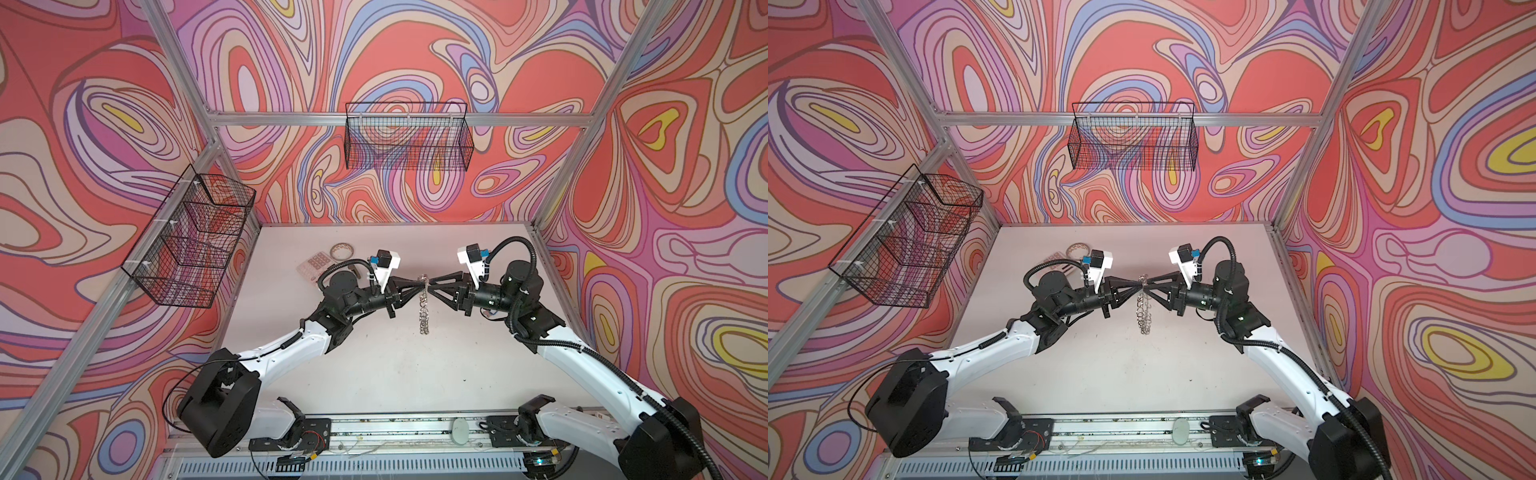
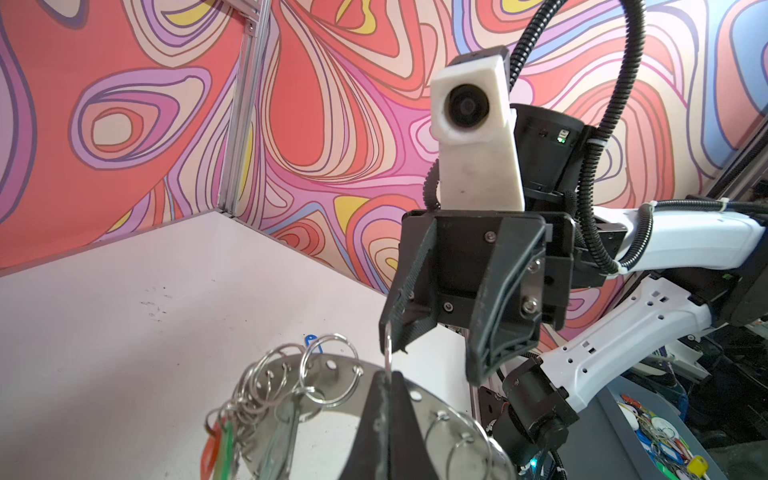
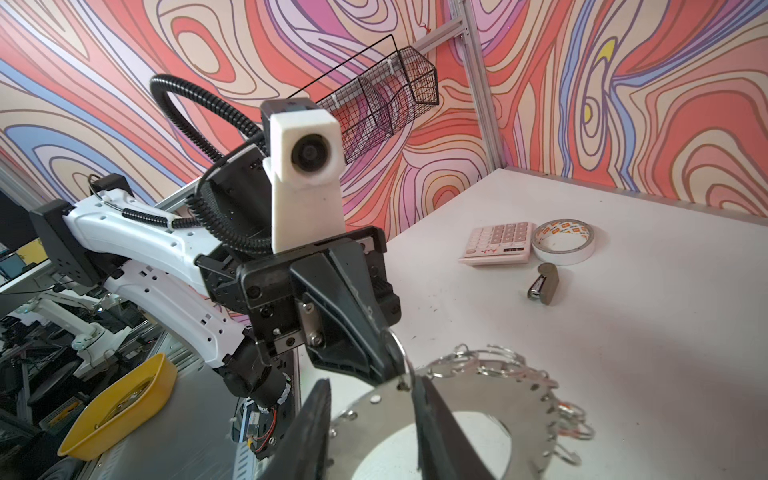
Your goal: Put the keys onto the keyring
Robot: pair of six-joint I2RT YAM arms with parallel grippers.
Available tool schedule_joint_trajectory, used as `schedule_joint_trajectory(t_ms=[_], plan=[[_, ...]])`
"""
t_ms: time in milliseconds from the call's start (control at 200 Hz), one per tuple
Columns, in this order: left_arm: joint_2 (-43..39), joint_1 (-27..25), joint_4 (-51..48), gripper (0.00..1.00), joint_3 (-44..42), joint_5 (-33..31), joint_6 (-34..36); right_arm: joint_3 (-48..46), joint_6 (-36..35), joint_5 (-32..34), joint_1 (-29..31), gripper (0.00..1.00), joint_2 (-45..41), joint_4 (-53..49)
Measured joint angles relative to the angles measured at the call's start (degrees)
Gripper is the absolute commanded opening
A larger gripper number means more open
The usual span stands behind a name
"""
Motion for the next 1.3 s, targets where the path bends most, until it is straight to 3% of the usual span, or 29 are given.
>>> schedule_joint_trajectory(t_ms=[701, 891, 1297], plan=[[1.6, 0.0, 4.0, 0.0, 0.0, 3.0, -3.0, 0.5, 1.7, -3.7, -0.3, 0.13, 2.1, 3.6], [1.6, 0.0, 4.3, 0.0, 0.0, 3.1, -3.2, 0.5, 2.1, -3.9, -0.3, 0.0, 2.1, 3.8], [1.7, 0.0, 0.9, 0.0, 0.0, 4.3, -0.6, 0.4, -0.3, -2.3, -0.3, 0.0, 2.1, 2.7]])
